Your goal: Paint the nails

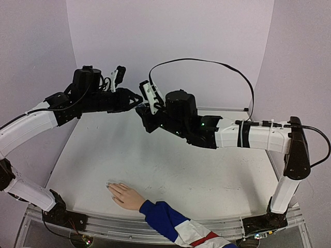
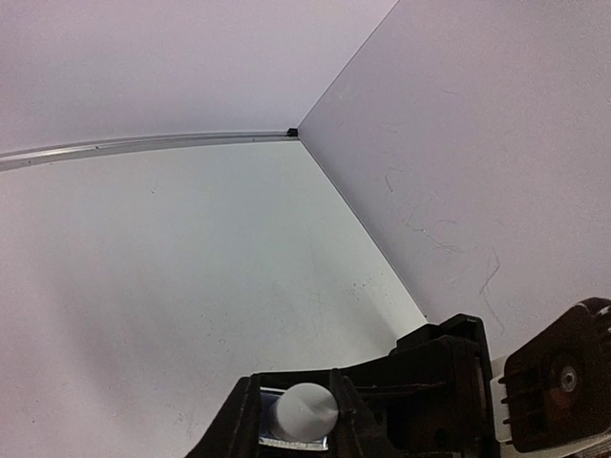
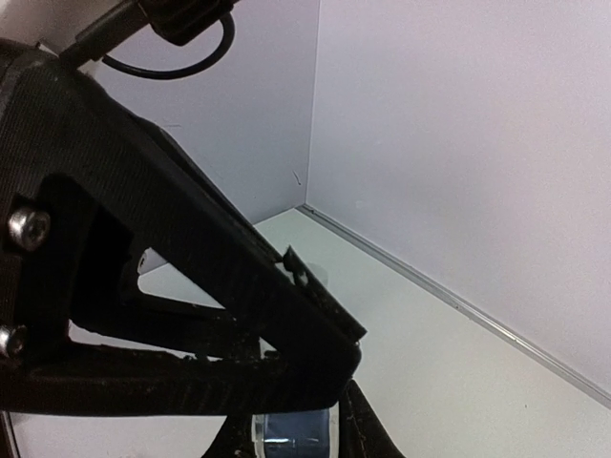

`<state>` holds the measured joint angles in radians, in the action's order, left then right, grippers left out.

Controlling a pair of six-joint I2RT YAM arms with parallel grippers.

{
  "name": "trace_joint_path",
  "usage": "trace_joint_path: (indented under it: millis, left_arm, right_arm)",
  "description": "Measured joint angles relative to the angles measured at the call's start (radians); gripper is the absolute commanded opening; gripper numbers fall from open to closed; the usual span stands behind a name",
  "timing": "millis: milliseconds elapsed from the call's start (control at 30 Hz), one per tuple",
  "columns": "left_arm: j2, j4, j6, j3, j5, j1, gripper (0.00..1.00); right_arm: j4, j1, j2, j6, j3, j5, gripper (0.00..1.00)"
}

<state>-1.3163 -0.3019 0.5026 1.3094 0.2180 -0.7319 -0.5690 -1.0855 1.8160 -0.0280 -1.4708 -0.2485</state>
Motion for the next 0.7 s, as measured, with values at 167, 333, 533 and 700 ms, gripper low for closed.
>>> trace_joint_path:
  millis: [167, 333, 533, 700]
  left_arm:
    - [-0.002, 0.005, -0.029, 0.0, 0.012, 0.003, 0.01]
    - [-0.003, -0.002, -0.072, 0.0, 0.07, 0.009, 0.0]
    - [-0.064, 0.054, -0.219, 0.043, 0.42, 0.04, 0.0]
    - [-0.072, 0.083, -0.334, 0.05, 0.705, 0.011, 0.0]
  right_arm:
    - [0.0, 0.002, -0.001, 0.001, 0.0, 0.007, 0.0]
    - [-0.01, 0.039, -0.028, 0.007, 0.037, 0.137, 0.0]
    - [0.006, 0.23, -0.095, 0.114, 0.079, 0.848, 0.0]
    - [-0.014, 0.285, -0.096, 0.243, 0.079, 1.352, 0.0]
